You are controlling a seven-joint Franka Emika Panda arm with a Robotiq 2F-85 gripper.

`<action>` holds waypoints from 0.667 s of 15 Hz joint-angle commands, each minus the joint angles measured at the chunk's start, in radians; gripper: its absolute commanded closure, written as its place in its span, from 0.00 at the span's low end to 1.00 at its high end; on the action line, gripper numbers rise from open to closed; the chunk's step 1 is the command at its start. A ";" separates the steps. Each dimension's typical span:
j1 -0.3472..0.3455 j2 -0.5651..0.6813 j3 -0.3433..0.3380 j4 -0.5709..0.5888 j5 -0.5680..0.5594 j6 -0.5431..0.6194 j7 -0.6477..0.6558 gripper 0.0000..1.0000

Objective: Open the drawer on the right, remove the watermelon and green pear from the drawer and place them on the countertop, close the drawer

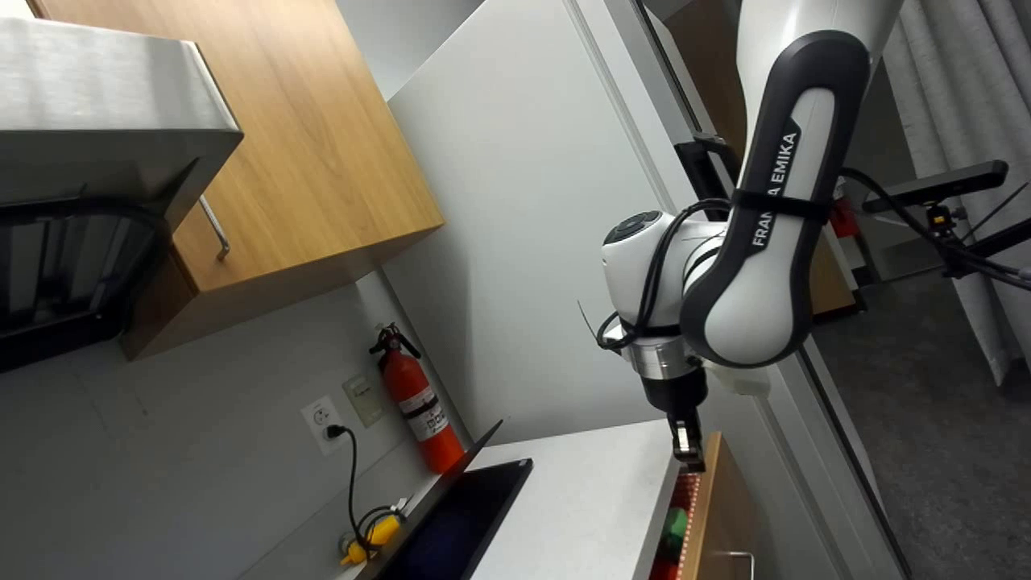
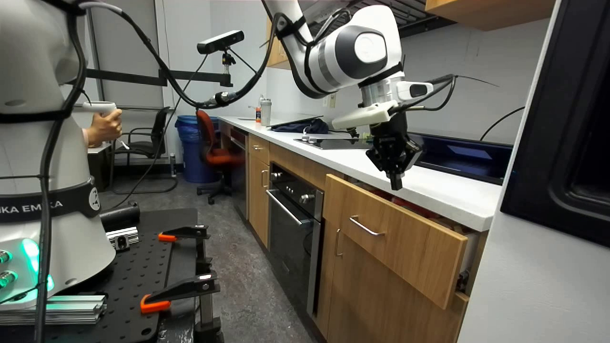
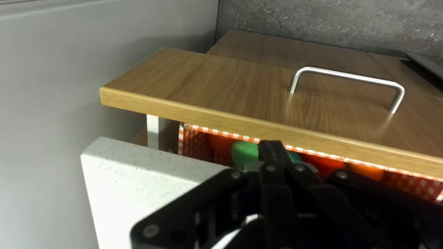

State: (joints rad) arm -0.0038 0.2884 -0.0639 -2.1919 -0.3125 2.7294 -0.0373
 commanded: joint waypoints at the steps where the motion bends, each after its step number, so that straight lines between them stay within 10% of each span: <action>1: 0.027 0.063 -0.023 0.056 -0.021 0.030 0.041 1.00; 10: 0.014 0.143 -0.040 0.140 0.004 0.022 0.019 1.00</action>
State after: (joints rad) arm 0.0051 0.3872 -0.0890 -2.0985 -0.3125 2.7295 -0.0301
